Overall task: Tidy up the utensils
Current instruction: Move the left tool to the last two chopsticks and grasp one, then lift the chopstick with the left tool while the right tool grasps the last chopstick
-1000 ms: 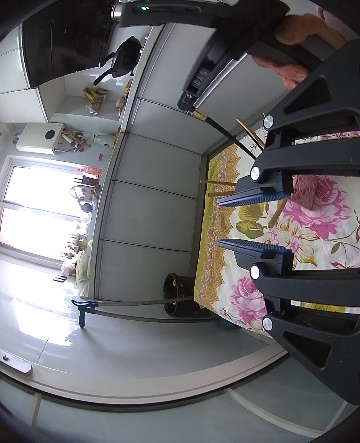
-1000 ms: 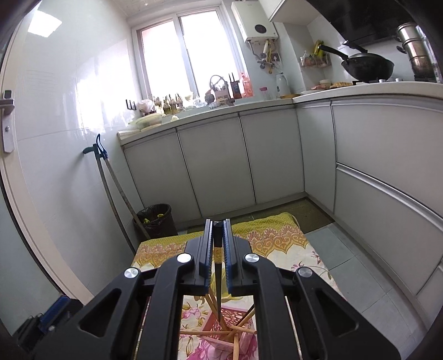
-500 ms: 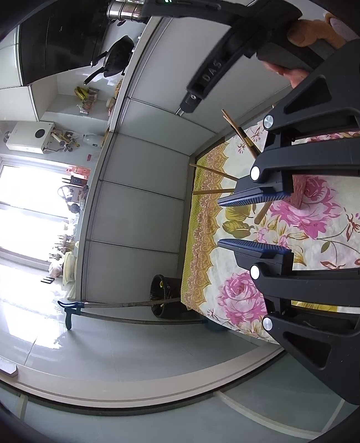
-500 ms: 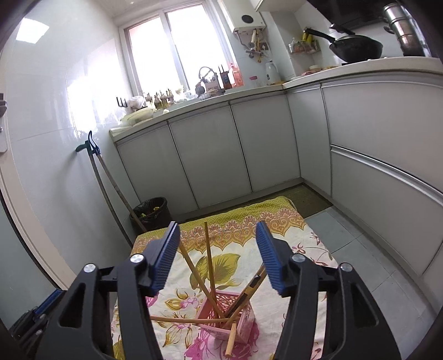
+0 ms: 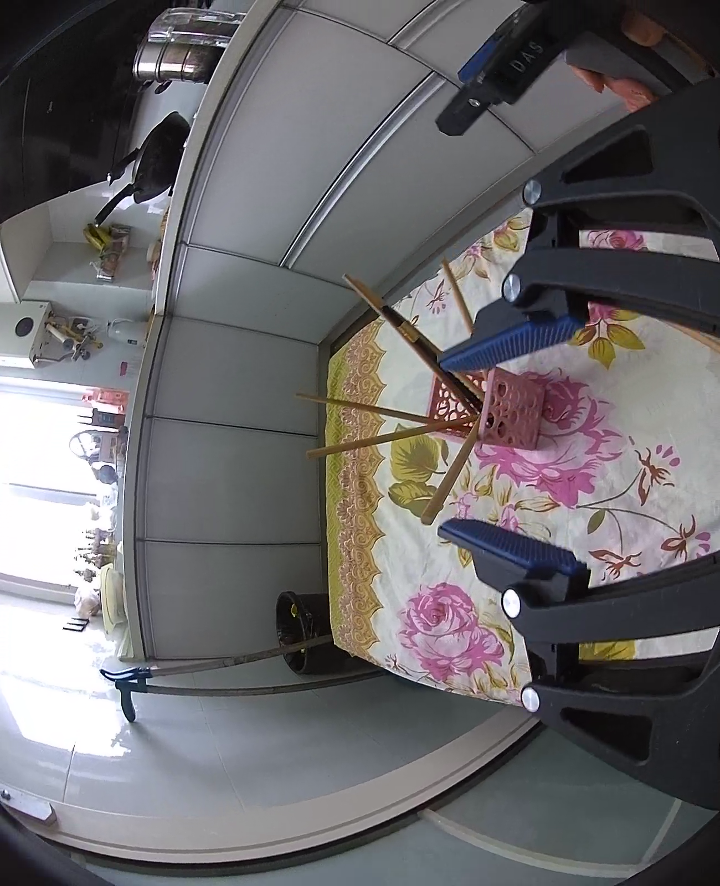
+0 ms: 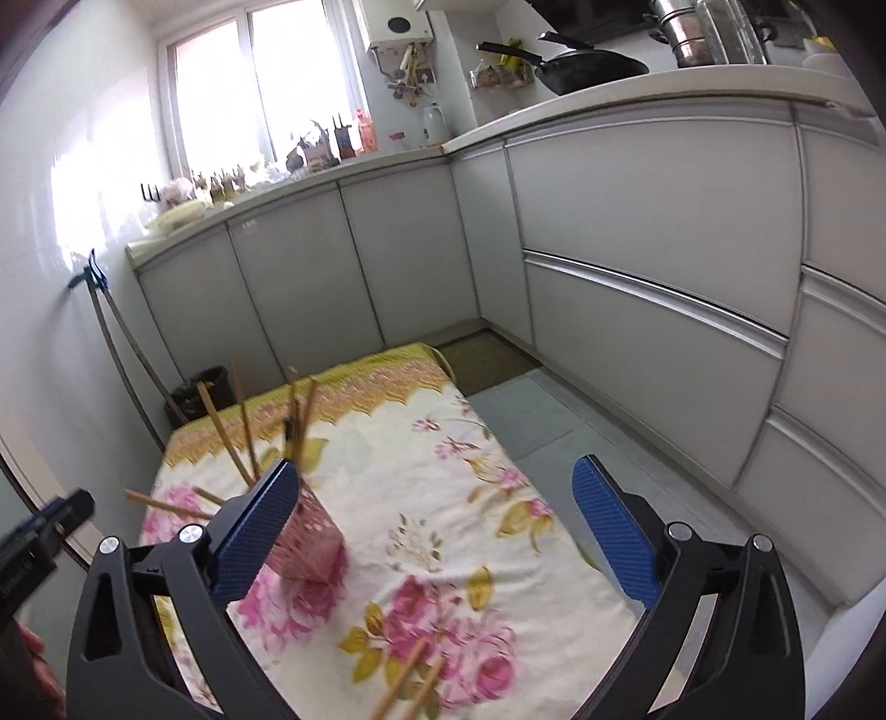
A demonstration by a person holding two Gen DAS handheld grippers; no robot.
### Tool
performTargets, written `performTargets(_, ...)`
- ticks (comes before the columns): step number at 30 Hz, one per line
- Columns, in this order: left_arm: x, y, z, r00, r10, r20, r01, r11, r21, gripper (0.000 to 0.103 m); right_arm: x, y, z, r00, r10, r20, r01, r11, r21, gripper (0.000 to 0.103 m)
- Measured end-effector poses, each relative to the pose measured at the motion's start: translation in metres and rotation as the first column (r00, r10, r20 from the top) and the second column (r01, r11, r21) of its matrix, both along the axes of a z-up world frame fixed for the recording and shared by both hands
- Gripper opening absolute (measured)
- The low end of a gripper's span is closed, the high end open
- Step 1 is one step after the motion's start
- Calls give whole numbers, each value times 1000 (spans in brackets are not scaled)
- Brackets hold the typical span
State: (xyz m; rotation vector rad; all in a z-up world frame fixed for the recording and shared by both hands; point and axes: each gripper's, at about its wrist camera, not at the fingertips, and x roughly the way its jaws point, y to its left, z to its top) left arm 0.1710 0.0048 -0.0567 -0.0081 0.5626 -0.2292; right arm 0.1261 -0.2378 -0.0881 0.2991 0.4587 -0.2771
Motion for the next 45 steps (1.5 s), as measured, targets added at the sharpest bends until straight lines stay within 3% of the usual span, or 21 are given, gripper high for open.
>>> performTargets(1,-3,-4,-3,1000,-17,-3,17,1000,11,69,-4,-2,-9,999,-11,-36,11,1000,-15,96)
performTargets(3,-9,-16,-8,998,-62,-22,63,997,48,70,-11,-9,-26,992,-16,-121,15,1000,-13,96)
performTargets(7,-14,-40,-25,977,-175,-119,184,981,67,75,-20,-26,-56,961,-1,-277,25,996,83,96)
performTargets(10,-15,-63,-41,953,-236,-192,258,961,102,78,-26,-32,-78,923,29,-383,31,988,150,96)
performTargets(13,-12,-88,-61,909,-299,-289,344,931,120,83,-36,-31,-94,894,30,-447,42,988,151,96)
performTargets(19,9,-126,-102,816,-330,-475,448,880,158,94,-49,-32,-109,860,44,-509,26,991,128,96)
performTargets(22,22,-140,-118,769,-318,-554,464,875,142,96,-52,-37,-112,851,50,-524,26,990,136,96)
performTargets(26,39,-154,-135,734,-274,-621,454,878,150,96,-54,-48,-118,836,61,-546,31,987,159,96)
performTargets(29,50,-160,-146,693,-256,-673,445,888,120,96,-55,-54,-125,820,85,-566,34,980,196,96)
performTargets(32,56,-168,-156,686,-222,-693,451,877,167,95,-54,-54,-128,810,108,-576,24,976,216,96)
performTargets(35,62,-174,-166,674,-193,-713,462,863,204,82,-53,-54,-129,806,124,-578,14,974,228,96)
performTargets(37,65,-177,-172,661,-187,-727,469,859,206,65,-53,-54,-129,806,133,-577,9,972,236,96)
performTargets(45,76,-172,-188,656,-158,-738,461,858,226,38,-51,-51,-131,799,152,-582,-4,969,247,96)
